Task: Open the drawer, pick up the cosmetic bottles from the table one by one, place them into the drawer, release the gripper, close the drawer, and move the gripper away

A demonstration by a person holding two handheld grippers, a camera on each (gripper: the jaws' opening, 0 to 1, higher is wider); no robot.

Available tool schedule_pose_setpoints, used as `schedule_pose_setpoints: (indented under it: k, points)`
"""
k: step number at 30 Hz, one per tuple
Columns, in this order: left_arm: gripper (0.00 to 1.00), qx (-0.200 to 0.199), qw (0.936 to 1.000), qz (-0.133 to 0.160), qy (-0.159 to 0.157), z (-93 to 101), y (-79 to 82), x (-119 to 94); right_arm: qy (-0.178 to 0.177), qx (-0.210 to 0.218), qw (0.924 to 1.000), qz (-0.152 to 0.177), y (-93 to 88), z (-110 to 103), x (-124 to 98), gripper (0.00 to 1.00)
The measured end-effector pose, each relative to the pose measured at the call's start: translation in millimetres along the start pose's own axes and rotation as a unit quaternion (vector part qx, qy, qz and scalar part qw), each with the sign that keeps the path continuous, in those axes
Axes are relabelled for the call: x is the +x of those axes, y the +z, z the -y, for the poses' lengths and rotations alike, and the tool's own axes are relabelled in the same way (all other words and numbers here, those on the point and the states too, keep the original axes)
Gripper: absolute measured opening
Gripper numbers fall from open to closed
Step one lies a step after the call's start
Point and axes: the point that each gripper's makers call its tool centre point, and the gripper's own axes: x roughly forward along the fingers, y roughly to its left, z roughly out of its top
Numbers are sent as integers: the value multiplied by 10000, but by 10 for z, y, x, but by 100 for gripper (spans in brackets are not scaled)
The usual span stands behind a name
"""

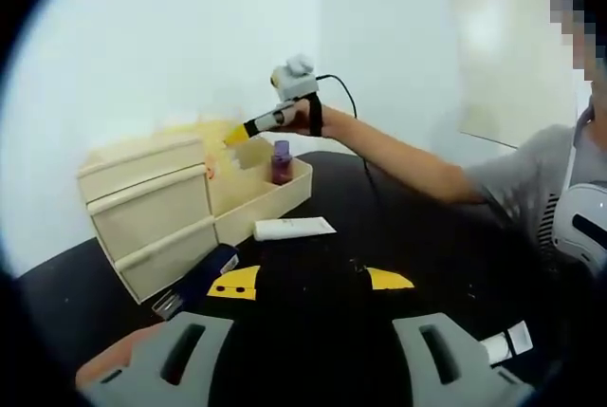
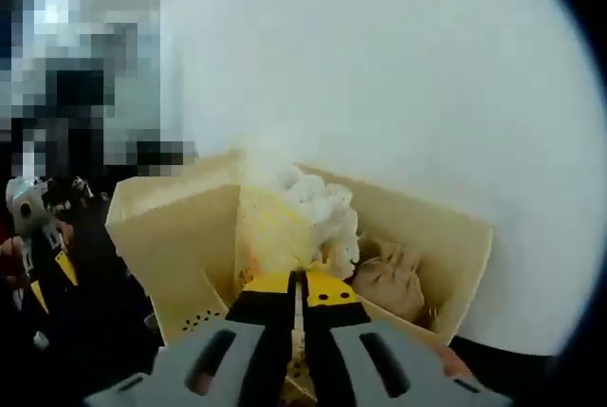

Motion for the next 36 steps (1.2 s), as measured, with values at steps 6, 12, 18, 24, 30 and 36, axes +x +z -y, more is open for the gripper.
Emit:
schedule_pose_setpoints:
  k: [6, 12, 18, 24, 30, 36]
  points:
    - [36, -6, 10000, 63, 75, 29, 33, -75, 59, -39, 10000, 27, 7, -11, -30, 4]
    - [37, -180, 9984, 423, 328, -14, 209, -323, -3, -473, 9982, 361, 198, -164, -247, 7]
    - [36, -237, 9936, 766, 794, -132, 417, -738, 59, -742, 9956, 578, 518, -396, -496, 12]
    - [36, -210, 9892, 885, 1152, -89, 446, -1036, 93, -945, 9931, 691, 663, -671, -740, 15]
    - [37, -246, 9866, 987, 1278, 61, 447, -1196, 15, -1174, 9906, 701, 719, -879, -1036, 17]
    - [37, -163, 9862, 1005, 1304, 239, 497, -1279, -27, -1266, 9892, 737, 745, -1051, -1352, 17]
